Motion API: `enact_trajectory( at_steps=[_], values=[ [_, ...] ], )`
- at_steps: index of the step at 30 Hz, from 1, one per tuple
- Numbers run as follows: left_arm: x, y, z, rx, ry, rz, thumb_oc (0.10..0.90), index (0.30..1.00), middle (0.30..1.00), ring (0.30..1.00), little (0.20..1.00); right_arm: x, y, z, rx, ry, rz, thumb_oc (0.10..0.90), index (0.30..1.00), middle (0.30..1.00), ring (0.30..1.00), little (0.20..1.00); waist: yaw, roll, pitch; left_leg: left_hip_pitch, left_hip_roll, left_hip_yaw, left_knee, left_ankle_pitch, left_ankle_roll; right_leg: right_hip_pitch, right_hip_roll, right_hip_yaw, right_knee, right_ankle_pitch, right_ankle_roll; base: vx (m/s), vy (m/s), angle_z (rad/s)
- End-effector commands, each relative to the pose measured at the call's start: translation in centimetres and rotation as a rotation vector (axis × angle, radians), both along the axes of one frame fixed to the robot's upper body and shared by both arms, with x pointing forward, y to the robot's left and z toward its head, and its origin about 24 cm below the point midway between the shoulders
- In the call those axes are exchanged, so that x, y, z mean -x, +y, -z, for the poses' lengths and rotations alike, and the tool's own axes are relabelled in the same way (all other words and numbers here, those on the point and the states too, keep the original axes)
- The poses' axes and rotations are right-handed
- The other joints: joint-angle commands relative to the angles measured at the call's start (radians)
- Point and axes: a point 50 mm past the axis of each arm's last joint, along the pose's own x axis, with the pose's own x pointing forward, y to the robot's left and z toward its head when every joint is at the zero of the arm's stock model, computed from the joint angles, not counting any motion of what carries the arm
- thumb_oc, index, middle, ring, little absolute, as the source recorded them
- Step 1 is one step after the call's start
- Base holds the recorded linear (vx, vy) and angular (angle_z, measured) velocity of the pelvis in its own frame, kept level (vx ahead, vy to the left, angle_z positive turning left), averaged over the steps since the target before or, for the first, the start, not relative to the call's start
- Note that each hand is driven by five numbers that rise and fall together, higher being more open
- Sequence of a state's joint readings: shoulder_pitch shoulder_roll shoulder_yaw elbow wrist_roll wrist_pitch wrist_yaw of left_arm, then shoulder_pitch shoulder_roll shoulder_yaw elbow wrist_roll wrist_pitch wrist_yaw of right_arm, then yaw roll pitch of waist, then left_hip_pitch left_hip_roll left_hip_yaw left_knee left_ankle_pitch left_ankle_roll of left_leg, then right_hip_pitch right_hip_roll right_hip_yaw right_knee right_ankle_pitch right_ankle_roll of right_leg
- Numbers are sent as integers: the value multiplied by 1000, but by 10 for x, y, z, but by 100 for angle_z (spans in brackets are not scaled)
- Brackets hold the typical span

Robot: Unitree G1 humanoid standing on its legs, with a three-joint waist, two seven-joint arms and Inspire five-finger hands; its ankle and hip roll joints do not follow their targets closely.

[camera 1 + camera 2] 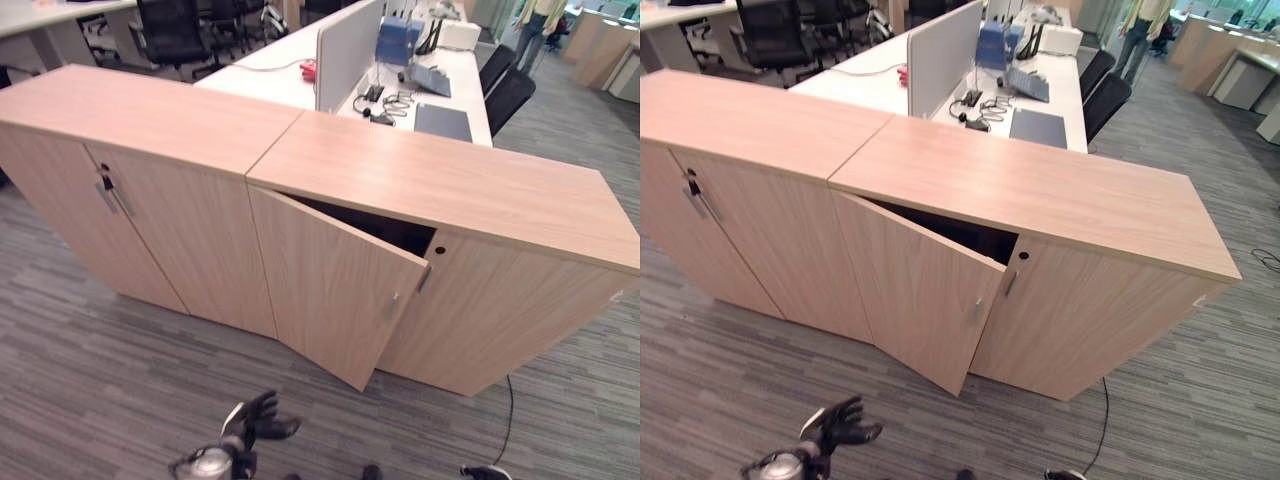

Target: Put the empty folder in the office cabinet

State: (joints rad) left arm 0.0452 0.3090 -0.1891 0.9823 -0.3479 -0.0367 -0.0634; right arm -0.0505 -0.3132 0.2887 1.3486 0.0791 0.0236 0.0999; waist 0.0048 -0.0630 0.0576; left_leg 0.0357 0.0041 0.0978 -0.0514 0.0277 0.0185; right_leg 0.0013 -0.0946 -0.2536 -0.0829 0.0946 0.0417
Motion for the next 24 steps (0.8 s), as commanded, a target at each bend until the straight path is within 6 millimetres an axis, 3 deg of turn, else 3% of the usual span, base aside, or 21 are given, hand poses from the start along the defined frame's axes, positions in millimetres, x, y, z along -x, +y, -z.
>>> enact_trajectory(
  at_steps=[1,7,13,18,22,24],
  values=[
    [-23,-1,-4,-71,-42,55,800,900,900,900,900,-4,-12,-4,56,16,-40,800,900,900,900,900,-7,-3,-47,-39,-12,5,9,-57,-36,56,54,-38,16,-111,27,17,111,-33],
    [40,1,22,-84,252,40,800,900,900,900,900,17,-6,2,44,65,6,800,900,900,900,900,-22,8,-75,-5,-20,25,-36,-51,-32,69,47,-35,6,-109,36,21,69,-14],
    [72,3,27,-63,343,-25,800,900,900,900,900,28,2,5,18,66,67,800,900,900,900,900,-23,8,-75,0,-22,29,-36,-56,-27,72,42,-26,1,-103,41,6,10,2],
    [75,3,28,-70,352,-27,800,900,900,900,900,32,0,5,31,67,92,800,900,900,900,900,-24,9,-78,1,-24,34,-36,-60,-24,72,41,-25,-2,-99,46,1,15,-6],
    [65,-2,28,-64,324,-5,800,900,900,900,900,35,2,6,32,76,83,800,900,900,900,900,-30,13,-83,-1,-24,40,-36,-61,-23,69,36,-26,-4,-93,51,-7,17,-7],
    [47,-11,26,-83,275,88,800,900,900,900,900,34,4,7,33,78,63,800,900,900,900,900,-38,19,-87,-1,-24,43,-36,-62,-22,66,36,-23,-4,-90,52,-4,16,-7]
  ],
)
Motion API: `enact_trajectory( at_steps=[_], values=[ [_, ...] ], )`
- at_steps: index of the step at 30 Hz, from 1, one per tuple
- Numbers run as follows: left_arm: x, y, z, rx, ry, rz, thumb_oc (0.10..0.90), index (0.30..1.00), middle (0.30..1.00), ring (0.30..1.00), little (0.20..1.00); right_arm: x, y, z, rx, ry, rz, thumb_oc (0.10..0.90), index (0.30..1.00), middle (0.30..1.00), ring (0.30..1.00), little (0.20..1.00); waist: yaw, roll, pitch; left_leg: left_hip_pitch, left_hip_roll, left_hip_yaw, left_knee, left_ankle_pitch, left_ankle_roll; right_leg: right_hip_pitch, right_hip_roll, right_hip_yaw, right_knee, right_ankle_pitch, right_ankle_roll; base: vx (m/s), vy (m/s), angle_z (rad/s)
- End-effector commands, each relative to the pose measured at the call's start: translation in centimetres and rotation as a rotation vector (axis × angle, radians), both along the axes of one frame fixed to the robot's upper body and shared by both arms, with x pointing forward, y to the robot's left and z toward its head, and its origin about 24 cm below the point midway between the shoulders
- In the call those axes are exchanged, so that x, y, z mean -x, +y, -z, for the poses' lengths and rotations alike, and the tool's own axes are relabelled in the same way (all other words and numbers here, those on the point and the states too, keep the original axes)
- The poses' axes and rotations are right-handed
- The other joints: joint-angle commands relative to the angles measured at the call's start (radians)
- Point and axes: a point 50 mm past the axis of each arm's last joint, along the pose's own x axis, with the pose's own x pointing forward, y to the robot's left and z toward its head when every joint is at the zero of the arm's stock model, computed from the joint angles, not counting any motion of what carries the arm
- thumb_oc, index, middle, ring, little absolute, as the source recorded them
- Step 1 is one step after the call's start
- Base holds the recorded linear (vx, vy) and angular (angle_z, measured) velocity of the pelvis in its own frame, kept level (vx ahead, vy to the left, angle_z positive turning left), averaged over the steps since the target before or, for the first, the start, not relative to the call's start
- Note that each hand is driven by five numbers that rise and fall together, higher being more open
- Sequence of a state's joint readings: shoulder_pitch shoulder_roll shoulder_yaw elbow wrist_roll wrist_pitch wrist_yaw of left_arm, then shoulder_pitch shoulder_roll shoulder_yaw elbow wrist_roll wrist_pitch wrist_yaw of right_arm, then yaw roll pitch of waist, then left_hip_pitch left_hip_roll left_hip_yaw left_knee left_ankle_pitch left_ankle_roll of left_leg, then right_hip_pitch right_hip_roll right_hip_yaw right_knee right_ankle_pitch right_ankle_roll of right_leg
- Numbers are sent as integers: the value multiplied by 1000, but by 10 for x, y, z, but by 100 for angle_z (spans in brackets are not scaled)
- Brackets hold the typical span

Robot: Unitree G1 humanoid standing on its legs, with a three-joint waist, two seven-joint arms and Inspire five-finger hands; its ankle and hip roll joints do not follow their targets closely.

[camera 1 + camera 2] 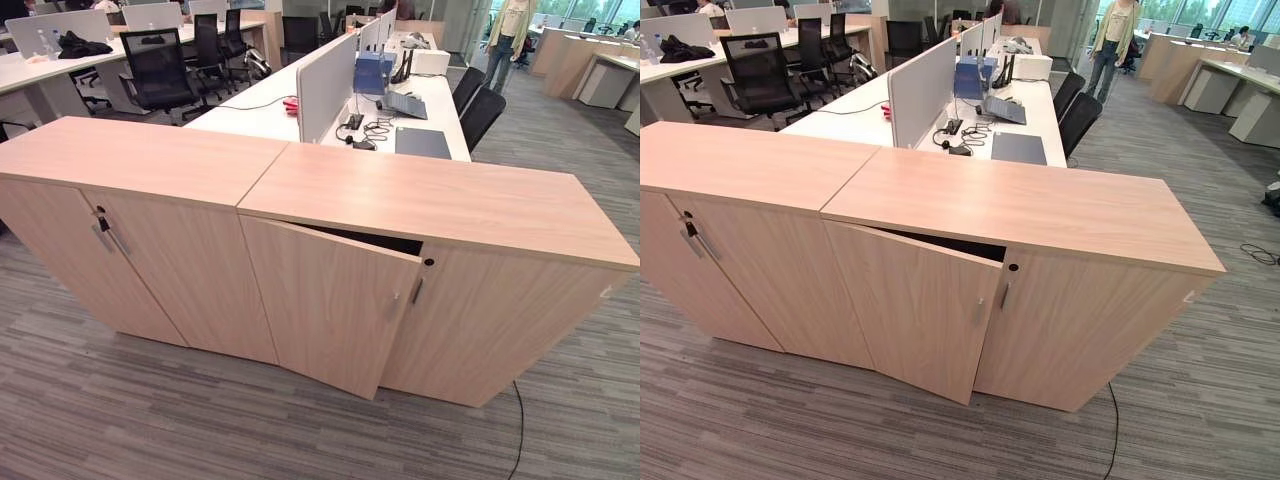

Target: Put the empty folder in the office cabinet

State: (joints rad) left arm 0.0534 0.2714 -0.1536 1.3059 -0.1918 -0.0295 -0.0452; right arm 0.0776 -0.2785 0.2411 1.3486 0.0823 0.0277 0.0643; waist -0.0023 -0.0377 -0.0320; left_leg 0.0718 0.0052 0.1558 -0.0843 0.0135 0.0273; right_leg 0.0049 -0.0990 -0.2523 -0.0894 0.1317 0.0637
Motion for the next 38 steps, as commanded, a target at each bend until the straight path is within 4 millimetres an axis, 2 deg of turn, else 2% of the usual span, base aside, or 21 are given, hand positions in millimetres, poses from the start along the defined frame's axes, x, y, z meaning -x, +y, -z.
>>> enact_trajectory(
  at_steps=[1,3,4,7,20,32,38],
  values=[
    [-31,-22,0,11,-75,125,800,900,900,900,900,-21,-3,-2,33,-28,-35,800,900,900,900,900,-33,-5,2,-37,-25,-15,-3,-48,-30,62,40,-23,2,-127,31,-7,13,-4],
    [-38,-25,-1,-5,-93,188,800,900,900,900,900,-22,-2,-2,33,-33,-40,800,900,900,900,900,-35,-3,2,-38,-25,-14,-3,-48,-30,60,39,-23,2,-127,31,0,0,0],
    [-51,-32,-4,-28,-132,309,800,900,900,900,900,-25,-1,-2,33,-47,-48,800,900,900,900,900,-40,-1,5,-39,-25,-13,-3,-49,-29,58,38,-20,3,-126,32,0,0,0],
    [-51,-37,-2,-6,-118,357,800,900,900,900,900,-26,-2,-2,39,-54,-58,800,900,900,900,900,-48,3,8,-40,-25,-11,-3,-49,-28,55,38,-18,5,-125,33,-12,13,-5],
    [-30,-39,4,21,-25,368,800,900,900,900,900,-23,1,-1,35,-33,-91,800,900,900,900,900,-53,8,10,-35,-24,-1,-3,-57,-27,56,40,-8,2,-127,31,-3,8,-3],
    [-38,-41,2,16,-57,378,800,900,900,900,900,-25,6,0,30,-34,-122,800,900,900,900,900,-49,6,13,-27,-24,-3,-3,-62,-27,66,38,-11,2,-133,31,0,0,0],
    [-36,-38,2,10,-50,356,800,900,900,900,900,-26,5,-1,34,-34,-130,800,900,900,900,900,-48,5,13,-24,-24,-2,-3,-63,-27,68,38,-10,2,-135,30,0,0,0]
  ],
)
